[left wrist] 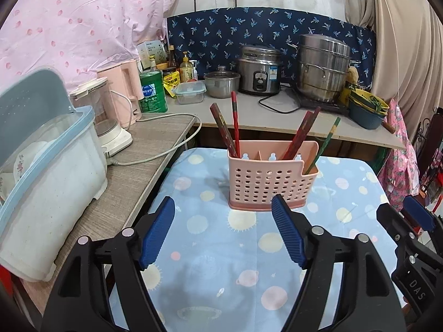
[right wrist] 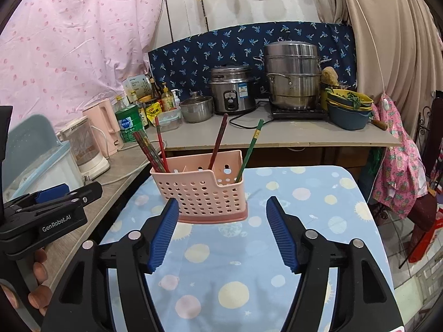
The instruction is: Organize utensils
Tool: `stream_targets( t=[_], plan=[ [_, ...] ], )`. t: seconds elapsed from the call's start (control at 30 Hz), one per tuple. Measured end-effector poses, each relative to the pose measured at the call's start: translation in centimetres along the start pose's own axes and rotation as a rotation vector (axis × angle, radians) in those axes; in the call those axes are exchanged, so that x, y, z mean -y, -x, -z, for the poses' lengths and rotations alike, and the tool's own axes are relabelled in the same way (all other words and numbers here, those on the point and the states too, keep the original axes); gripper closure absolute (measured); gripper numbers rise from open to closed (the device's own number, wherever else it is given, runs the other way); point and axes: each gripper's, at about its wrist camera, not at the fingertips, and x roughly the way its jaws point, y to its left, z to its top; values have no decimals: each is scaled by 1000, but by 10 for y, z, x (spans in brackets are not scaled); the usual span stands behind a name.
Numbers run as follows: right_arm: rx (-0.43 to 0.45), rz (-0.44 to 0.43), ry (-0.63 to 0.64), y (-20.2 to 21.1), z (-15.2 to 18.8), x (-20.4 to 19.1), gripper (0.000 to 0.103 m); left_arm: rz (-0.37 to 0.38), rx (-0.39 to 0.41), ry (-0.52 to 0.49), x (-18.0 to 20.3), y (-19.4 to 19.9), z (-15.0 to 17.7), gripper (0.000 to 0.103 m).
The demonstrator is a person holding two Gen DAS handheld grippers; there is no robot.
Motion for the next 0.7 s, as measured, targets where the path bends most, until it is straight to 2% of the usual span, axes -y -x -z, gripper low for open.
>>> stream_targets(
  t=[0.17,0.47,0.6,0.7],
  plan=[
    [-12,7,3,7,10,-1,35,-17,-5,-3,0,5,12,26],
    [-38,35,5,12,24,-1,30,-37,-26,4,-5,8,29,18],
    [-46,50,20,12,29,-3,22,-44,-34,4,-6,8,36,16],
    [-56,57,28,11,33,-4,19,-49,-40,3,-6,7,41,14]
  ],
)
